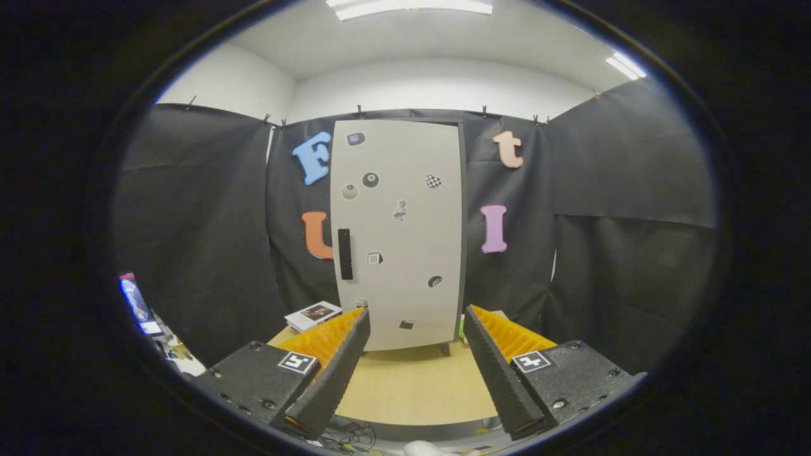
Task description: Open the shoe cabinet door, grab the shoes and put them into the shoe cabinet, then close the shoe cabinet door.
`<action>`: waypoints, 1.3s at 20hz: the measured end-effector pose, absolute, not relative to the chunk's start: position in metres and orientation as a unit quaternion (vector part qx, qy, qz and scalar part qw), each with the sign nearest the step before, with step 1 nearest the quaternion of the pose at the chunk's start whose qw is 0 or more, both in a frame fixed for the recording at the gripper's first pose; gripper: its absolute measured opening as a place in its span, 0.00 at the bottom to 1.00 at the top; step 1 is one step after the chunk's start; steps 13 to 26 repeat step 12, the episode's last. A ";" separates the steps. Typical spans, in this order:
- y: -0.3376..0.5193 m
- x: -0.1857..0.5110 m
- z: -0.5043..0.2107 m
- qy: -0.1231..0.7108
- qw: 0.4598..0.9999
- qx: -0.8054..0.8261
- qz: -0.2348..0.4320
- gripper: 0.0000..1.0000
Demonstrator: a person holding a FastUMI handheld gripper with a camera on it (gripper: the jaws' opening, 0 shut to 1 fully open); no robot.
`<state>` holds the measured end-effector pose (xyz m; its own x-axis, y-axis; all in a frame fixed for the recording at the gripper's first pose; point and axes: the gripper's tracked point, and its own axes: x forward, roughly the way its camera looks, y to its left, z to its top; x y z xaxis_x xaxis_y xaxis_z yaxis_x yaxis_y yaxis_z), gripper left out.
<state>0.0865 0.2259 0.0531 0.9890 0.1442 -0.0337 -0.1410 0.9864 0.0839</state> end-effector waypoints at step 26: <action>0.215 0.089 0.053 0.016 0.996 0.044 0.074 0.97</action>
